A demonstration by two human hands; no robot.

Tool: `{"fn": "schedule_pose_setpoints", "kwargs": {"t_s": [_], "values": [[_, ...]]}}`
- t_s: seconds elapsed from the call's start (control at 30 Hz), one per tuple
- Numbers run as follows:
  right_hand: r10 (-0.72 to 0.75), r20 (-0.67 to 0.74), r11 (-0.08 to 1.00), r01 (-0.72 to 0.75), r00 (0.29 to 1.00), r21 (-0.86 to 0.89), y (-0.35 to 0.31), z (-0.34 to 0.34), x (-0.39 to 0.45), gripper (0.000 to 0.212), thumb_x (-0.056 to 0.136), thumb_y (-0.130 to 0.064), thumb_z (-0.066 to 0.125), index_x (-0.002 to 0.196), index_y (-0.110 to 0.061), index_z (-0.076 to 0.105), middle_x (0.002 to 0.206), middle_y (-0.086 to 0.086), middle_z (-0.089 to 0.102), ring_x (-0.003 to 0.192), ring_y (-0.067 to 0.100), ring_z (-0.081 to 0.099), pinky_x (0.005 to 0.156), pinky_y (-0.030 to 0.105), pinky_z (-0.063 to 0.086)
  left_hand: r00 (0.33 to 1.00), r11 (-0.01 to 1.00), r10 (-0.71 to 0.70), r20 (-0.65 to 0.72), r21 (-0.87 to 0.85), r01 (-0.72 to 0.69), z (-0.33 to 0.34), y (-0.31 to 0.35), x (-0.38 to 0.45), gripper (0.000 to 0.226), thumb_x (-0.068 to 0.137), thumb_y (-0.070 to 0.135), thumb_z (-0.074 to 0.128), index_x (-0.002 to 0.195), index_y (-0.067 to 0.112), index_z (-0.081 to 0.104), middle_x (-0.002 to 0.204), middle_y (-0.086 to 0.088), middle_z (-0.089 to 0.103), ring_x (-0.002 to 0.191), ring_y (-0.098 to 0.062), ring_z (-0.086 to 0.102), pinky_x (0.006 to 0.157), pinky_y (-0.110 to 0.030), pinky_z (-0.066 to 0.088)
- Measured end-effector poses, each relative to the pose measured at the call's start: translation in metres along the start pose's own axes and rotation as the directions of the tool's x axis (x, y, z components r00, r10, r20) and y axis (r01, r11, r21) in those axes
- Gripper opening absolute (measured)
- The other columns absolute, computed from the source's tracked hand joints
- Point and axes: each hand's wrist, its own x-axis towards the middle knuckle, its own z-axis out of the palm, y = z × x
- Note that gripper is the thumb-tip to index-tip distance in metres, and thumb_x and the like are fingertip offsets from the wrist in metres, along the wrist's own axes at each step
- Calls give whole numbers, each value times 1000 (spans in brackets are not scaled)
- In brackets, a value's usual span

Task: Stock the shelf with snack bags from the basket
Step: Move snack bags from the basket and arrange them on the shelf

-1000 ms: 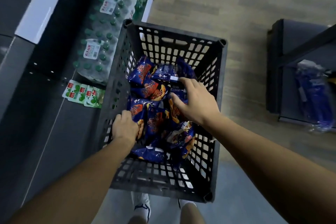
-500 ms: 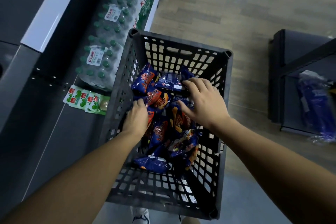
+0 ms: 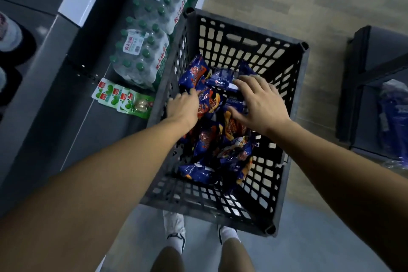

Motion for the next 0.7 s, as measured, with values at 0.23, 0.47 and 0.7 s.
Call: {"fn": "schedule_pose_setpoints", "kwargs": {"t_s": [0.23, 0.47, 0.7], "values": [[-74, 20, 997, 75, 997, -26, -3, 7, -5, 74, 90, -62, 48, 149, -19, 34, 148, 7, 43, 140, 28, 33, 110, 46, 35, 996, 996, 66, -56, -58, -69, -16, -4, 0, 51, 86, -2, 61, 133, 11, 45, 122, -12, 49, 99, -32, 61, 77, -44, 53], [-256, 96, 963, 262, 962, -55, -8, 27, -10, 67, 87, -55, 56, 143, -19, 45, 141, 8, 51, 133, 30, 43, 104, 47, 41, 988, 994, 90, -123, -45, -96, -15, -6, 1, 56, 89, 4, 65, 140, 13, 43, 124, -12, 54, 111, -29, 57, 88, -41, 49], [-528, 280, 824, 564, 802, -59, -34, 73, 8, 61, 81, -53, 64, 130, -18, 56, 121, 7, 60, 112, 29, 55, 91, 44, 48, 987, 997, 75, -143, -26, -79, -9, -10, 3, 59, 90, 8, 64, 143, 12, 36, 128, -14, 52, 115, -30, 56, 87, -40, 50]]}}
